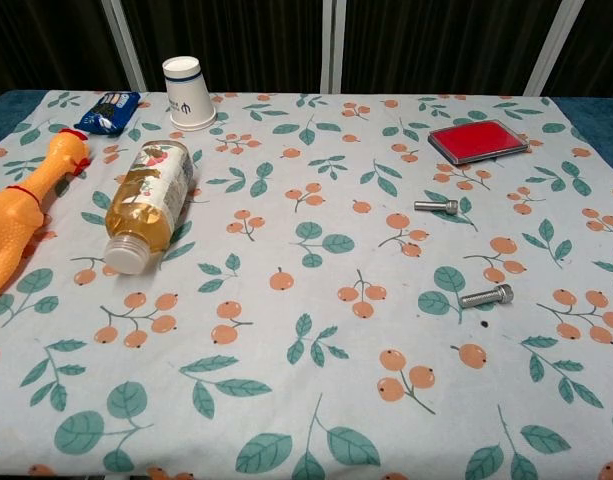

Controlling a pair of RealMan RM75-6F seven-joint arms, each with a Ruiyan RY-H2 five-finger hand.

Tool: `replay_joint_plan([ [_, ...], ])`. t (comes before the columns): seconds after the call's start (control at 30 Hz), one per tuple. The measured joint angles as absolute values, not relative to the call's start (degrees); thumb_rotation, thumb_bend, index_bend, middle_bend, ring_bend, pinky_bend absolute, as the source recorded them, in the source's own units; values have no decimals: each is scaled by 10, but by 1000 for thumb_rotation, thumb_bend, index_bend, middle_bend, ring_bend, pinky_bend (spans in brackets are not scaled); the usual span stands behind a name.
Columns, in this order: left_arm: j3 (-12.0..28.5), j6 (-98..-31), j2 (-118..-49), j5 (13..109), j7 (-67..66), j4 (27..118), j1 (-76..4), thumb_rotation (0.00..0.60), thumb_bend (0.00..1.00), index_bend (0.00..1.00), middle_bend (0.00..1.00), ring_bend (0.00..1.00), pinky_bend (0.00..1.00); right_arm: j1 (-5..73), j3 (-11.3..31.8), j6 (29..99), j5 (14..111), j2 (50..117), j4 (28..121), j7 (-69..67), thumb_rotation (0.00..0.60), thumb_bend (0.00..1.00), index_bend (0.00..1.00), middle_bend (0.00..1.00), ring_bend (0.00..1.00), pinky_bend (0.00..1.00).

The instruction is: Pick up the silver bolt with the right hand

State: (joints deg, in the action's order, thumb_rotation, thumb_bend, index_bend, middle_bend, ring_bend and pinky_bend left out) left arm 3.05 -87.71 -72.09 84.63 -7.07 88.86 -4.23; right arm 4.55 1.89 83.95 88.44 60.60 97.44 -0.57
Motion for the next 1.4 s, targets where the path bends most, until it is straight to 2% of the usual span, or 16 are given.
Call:
replay_joint_plan([
  [0.47, 34, -871, -723, 839, -75, 886, -43, 600, 52, 152, 86, 0, 0, 73, 17, 794, 893, 599, 984, 1, 600, 280, 62, 77, 0, 0],
  [0.57, 33, -872, -724, 840, -75, 886, -43, 600, 52, 152, 87, 0, 0, 98, 22, 758, 893, 596, 991, 8, 600, 280, 62, 88, 0, 0],
  [0.77, 30, -871, -723, 841, -78, 889, -41, 600, 53, 152, 86, 0, 0, 183, 51, 644, 867, 608, 1001, 32, 600, 280, 60, 93, 0, 0],
  [0.87, 29, -871, -722, 841, -77, 889, -40, 600, 52, 153, 86, 0, 0, 236, 72, 572, 831, 629, 995, 44, 600, 281, 62, 98, 0, 0],
  [1.0, 29, -870, -722, 841, -76, 888, -40, 600, 52, 152, 86, 0, 0, 316, 100, 497, 754, 688, 960, 88, 600, 282, 136, 109, 0, 0],
  [1.13, 29, -868, -723, 839, -74, 886, -41, 600, 53, 152, 86, 0, 0, 369, 119, 471, 678, 762, 905, 146, 600, 282, 237, 112, 0, 0],
  [1.4, 31, -857, -727, 826, -67, 880, -41, 600, 53, 152, 86, 0, 0, 435, 126, 466, 574, 886, 803, 269, 600, 299, 309, 104, 0, 0],
])
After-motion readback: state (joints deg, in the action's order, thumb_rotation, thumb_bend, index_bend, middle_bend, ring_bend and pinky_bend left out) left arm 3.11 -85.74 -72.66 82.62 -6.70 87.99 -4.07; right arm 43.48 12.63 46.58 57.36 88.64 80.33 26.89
